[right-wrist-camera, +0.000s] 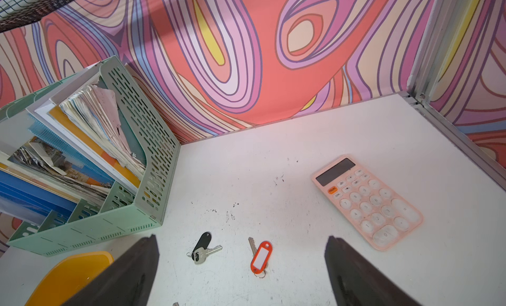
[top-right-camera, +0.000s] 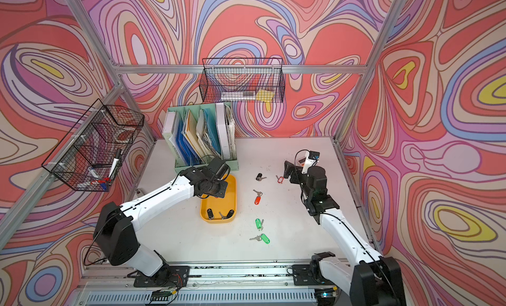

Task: Take the keys out of the storage box
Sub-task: Pick up the key from the storage box, then place the key at the center of the board.

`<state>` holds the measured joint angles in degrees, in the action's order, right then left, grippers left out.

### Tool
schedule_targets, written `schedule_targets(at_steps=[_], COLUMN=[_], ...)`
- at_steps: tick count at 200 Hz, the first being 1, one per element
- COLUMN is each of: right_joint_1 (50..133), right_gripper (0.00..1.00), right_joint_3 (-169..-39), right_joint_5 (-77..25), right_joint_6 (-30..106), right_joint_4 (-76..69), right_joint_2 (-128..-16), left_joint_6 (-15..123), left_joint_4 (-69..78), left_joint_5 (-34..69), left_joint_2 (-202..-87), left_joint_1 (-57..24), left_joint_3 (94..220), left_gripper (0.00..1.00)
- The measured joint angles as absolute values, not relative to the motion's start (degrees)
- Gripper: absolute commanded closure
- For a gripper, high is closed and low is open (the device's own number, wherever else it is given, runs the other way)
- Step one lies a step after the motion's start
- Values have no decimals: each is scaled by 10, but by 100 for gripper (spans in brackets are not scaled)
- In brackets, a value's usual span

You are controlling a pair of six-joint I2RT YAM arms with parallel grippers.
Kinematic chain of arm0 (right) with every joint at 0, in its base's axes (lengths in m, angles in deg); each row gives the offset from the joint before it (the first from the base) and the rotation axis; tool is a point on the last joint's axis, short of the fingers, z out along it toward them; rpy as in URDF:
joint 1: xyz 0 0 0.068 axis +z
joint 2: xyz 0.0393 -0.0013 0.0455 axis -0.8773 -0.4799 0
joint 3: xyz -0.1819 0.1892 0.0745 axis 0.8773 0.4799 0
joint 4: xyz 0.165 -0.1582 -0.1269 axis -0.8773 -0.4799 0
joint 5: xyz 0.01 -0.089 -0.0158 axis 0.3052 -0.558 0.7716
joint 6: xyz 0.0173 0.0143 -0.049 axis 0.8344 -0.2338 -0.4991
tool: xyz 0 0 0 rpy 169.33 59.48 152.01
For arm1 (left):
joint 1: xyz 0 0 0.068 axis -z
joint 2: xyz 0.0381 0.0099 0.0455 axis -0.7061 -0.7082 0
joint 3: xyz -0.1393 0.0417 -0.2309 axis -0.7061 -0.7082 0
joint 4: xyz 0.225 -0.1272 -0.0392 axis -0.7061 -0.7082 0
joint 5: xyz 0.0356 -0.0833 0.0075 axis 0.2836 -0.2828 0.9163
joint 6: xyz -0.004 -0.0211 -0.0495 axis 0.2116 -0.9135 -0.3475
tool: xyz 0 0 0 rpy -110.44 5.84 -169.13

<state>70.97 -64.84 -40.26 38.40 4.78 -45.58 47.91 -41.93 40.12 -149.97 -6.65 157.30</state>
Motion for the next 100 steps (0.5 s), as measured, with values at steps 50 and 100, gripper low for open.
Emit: schedule_targets(at_steps=[50,100], right_joint_1=[708,708], right_gripper=[2,2], right_joint_3=[-650,-662], right_joint_5=[-409,-416], right_joint_6=[385,392], right_joint_4=[40,8], right_joint_2=[-440,-415], left_joint_6=[488,506], left_joint_4=[-397,-354], left_joint_5=[412,401], left_joint_2=[-1452,-1467], left_joint_1=[-43,8], left_joint_3=[1575,1620], left_gripper=[100,100])
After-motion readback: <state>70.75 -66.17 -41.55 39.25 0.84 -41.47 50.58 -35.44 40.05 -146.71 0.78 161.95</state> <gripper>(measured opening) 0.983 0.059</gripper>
